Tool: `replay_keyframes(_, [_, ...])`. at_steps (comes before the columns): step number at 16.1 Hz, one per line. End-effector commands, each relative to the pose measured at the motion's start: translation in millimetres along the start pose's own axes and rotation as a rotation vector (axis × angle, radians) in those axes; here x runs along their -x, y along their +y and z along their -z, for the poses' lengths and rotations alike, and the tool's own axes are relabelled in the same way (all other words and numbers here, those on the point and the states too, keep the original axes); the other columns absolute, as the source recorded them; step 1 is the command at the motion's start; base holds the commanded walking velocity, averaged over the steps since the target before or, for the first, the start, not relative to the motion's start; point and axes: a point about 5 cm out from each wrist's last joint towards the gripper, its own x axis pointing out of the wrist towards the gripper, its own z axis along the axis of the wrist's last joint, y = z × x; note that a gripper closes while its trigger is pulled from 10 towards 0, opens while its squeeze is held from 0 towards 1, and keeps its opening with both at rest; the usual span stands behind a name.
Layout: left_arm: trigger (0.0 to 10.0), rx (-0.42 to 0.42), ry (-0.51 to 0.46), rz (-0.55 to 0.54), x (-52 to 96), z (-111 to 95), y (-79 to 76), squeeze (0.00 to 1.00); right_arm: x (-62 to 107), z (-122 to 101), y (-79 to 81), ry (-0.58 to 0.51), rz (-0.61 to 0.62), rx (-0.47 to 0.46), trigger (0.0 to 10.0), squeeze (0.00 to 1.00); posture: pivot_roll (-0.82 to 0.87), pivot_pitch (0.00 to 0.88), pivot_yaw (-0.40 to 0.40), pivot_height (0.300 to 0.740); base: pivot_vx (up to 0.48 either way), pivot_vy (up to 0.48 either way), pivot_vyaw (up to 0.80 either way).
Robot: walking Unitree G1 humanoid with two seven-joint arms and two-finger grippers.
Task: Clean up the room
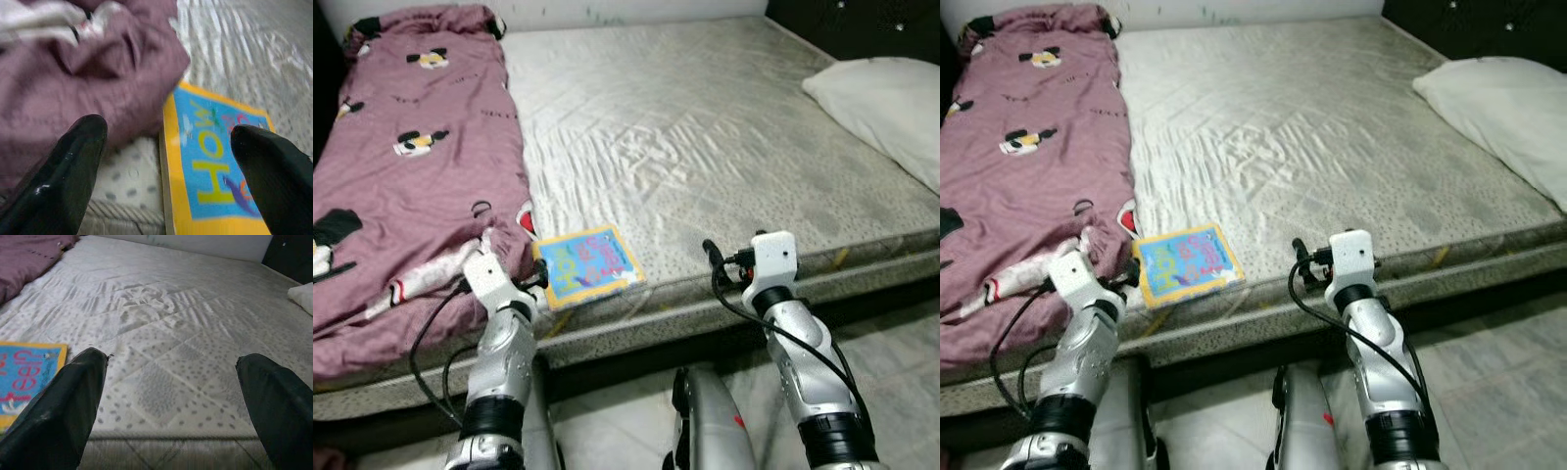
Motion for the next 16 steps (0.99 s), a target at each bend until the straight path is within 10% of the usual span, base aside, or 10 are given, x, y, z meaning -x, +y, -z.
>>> replay_keyframes(1, [10.0, 0.002, 0.016, 0.032, -5.5, -1.4, -9.1, 0.00, 0.0, -5.9, -3.7, -0.018, 0.005, 0.005, 10.0, 0.00, -0.17, 0.000, -0.024, 0.538, 0.000, 0.000, 0.00])
replay_keyframes(8, [10.0, 0.072, 0.131, 0.057, -9.8, 24.5, -20.6, 0.00, 5.3, -10.7, -4.5, -0.028, -0.011, 0.035, 10.0, 0.00, -0.21, 0.000, -0.030, 0.538, 0.000, 0.000, 0.00])
replay_keyframes(16, [10.0, 0.134, 0.002, -0.093, -3.9, 13.2, 1.3, 0.00, 6.7, -8.2, -6.2, -0.008, -0.016, 0.046, 10.0, 0.00, -0.19, 0.000, -0.038, 0.538, 0.000, 0.000, 0.00])
